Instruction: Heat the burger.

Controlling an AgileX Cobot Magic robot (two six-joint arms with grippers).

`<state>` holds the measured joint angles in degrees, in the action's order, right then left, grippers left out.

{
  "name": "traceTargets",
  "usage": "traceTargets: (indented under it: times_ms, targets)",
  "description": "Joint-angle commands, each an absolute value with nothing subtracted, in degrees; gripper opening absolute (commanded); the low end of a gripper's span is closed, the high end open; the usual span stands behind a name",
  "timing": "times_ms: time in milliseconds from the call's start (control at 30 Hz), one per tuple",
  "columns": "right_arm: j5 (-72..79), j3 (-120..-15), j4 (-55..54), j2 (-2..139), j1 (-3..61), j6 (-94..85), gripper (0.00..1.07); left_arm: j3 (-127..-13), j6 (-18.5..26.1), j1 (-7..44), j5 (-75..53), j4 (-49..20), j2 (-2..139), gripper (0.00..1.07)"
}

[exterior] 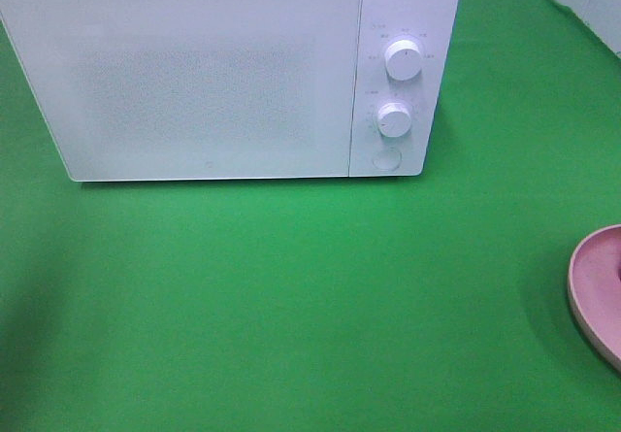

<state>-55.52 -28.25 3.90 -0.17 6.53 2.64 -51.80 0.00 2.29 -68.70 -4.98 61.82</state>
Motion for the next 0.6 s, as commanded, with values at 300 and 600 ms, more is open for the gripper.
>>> traceTargets:
  times_ms: [300,600]
  targets:
    - [-54.89,-28.13,3.9,-1.78,6.13,1.83,0.75,-37.07,0.0,2.06,-64.23,-3.67,41.83,0.98]
    - [-54.89,-28.13,3.9,-1.78,6.13,1.83,0.75,-29.56,0.0,2.06,-61.25,-3.27,26.3,0.98]
